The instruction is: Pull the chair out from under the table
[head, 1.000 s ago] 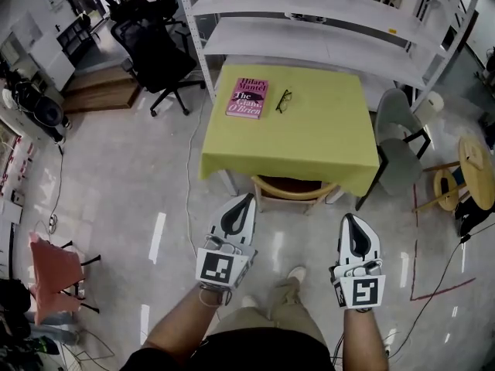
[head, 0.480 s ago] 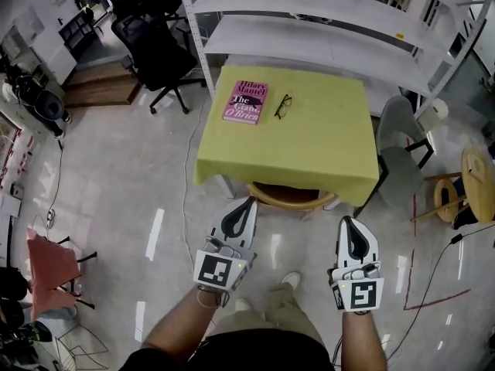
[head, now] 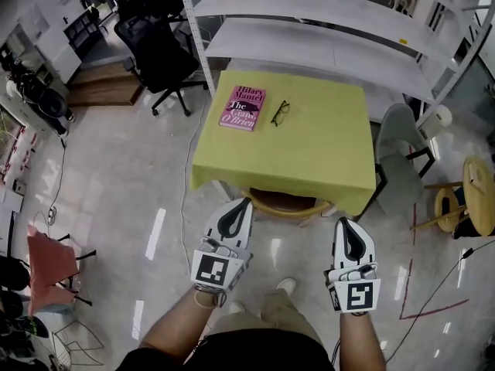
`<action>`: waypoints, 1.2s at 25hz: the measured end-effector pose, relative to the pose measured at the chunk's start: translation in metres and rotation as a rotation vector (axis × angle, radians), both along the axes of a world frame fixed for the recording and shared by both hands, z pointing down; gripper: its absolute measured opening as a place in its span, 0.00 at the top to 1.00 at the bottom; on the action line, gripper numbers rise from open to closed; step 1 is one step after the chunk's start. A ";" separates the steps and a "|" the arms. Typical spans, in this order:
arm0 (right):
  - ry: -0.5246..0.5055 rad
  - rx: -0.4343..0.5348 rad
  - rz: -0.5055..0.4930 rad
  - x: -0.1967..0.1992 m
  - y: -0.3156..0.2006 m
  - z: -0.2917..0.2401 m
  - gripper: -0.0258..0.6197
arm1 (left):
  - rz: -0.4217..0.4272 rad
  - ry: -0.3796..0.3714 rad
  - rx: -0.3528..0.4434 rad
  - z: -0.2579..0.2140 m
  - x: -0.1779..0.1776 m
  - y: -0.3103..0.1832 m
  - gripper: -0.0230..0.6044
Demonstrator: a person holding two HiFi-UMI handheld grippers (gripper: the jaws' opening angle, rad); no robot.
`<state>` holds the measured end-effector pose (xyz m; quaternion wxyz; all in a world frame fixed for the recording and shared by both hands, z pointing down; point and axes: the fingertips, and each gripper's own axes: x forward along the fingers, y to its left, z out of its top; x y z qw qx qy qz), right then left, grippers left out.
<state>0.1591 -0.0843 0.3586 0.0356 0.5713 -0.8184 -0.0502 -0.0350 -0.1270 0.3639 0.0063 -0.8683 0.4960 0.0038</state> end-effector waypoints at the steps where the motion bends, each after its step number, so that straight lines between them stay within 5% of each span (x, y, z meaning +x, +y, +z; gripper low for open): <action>1: -0.001 -0.002 -0.004 0.003 -0.002 0.001 0.95 | -0.002 -0.007 0.002 0.000 0.003 -0.002 0.95; 20: -0.022 -0.027 -0.073 0.026 -0.046 0.021 0.95 | -0.072 -0.054 -0.021 0.012 0.016 -0.028 0.95; 30: -0.026 -0.023 -0.019 0.012 -0.077 0.010 0.95 | -0.011 -0.048 -0.016 0.005 0.005 -0.069 0.95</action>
